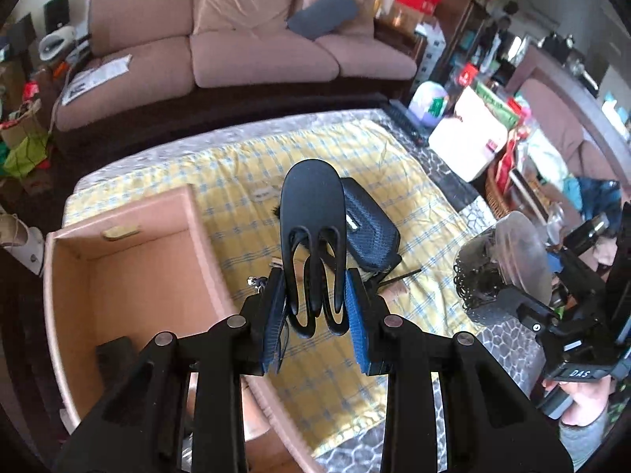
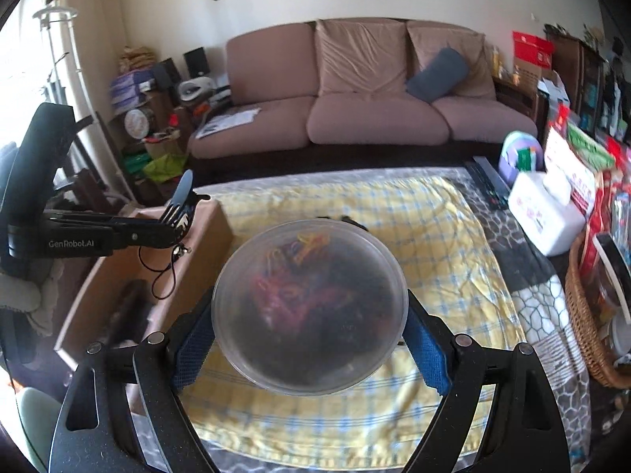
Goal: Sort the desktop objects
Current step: 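Carry the glove and clear container with both tools over the box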
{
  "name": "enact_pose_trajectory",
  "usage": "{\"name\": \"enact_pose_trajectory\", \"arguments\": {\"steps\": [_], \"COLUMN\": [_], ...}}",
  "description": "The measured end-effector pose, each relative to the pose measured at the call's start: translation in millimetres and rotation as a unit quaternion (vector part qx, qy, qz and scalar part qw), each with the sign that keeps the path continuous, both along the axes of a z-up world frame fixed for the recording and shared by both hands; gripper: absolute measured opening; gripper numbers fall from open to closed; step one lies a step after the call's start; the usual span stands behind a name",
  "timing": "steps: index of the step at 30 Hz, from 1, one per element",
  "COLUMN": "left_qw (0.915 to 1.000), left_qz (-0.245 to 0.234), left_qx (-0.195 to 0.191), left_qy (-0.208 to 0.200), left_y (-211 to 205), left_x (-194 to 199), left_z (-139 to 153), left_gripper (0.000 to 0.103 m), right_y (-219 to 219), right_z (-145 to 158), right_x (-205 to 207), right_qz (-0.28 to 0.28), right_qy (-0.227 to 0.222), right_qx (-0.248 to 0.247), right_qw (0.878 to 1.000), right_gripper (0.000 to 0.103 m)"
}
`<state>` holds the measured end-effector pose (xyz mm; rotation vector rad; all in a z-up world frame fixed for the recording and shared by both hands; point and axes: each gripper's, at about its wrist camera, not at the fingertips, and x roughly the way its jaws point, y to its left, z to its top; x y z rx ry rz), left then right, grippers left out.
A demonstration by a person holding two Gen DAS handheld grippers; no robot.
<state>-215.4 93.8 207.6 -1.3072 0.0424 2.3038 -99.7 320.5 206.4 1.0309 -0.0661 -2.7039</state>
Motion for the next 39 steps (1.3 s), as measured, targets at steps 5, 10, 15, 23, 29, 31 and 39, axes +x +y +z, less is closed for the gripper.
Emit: {"name": "enact_pose_trajectory", "arguments": {"steps": [5, 10, 15, 23, 29, 31, 39], "left_qw": [0.9997, 0.9985, 0.9966, 0.9941, 0.9926, 0.992, 0.991], "left_qz": [0.023, 0.054, 0.081, 0.103, 0.112, 0.115, 0.119], "left_qx": [0.005, 0.005, 0.009, 0.029, 0.041, 0.046, 0.056], "left_qy": [0.01, 0.009, -0.002, -0.02, -0.024, -0.024, -0.024], "left_y": [-47, -101, -146, -189, -220, -228, -254], "left_x": [10, 9, -7, -39, -56, -59, -64], "left_z": [21, 20, 3, -29, -42, -44, -49], "left_gripper": [0.028, 0.028, 0.028, 0.028, 0.028, 0.028, 0.028], "right_y": [-36, -83, -132, -204, -261, -274, -330], "right_z": [24, 34, 26, -17, -57, -67, -110], "right_x": [9, 1, -27, -93, -145, -156, -191], "right_qz": [0.023, 0.053, 0.081, 0.111, 0.131, 0.135, 0.147], "right_qy": [0.008, 0.006, -0.009, -0.056, -0.088, -0.096, -0.138], "right_qx": [-0.009, -0.022, -0.029, -0.029, 0.004, 0.009, 0.023], "right_qw": [1.0, 0.998, 0.996, 0.992, 0.987, 0.986, 0.979], "right_gripper": [0.088, 0.088, 0.088, 0.088, 0.088, 0.088, 0.088]}}
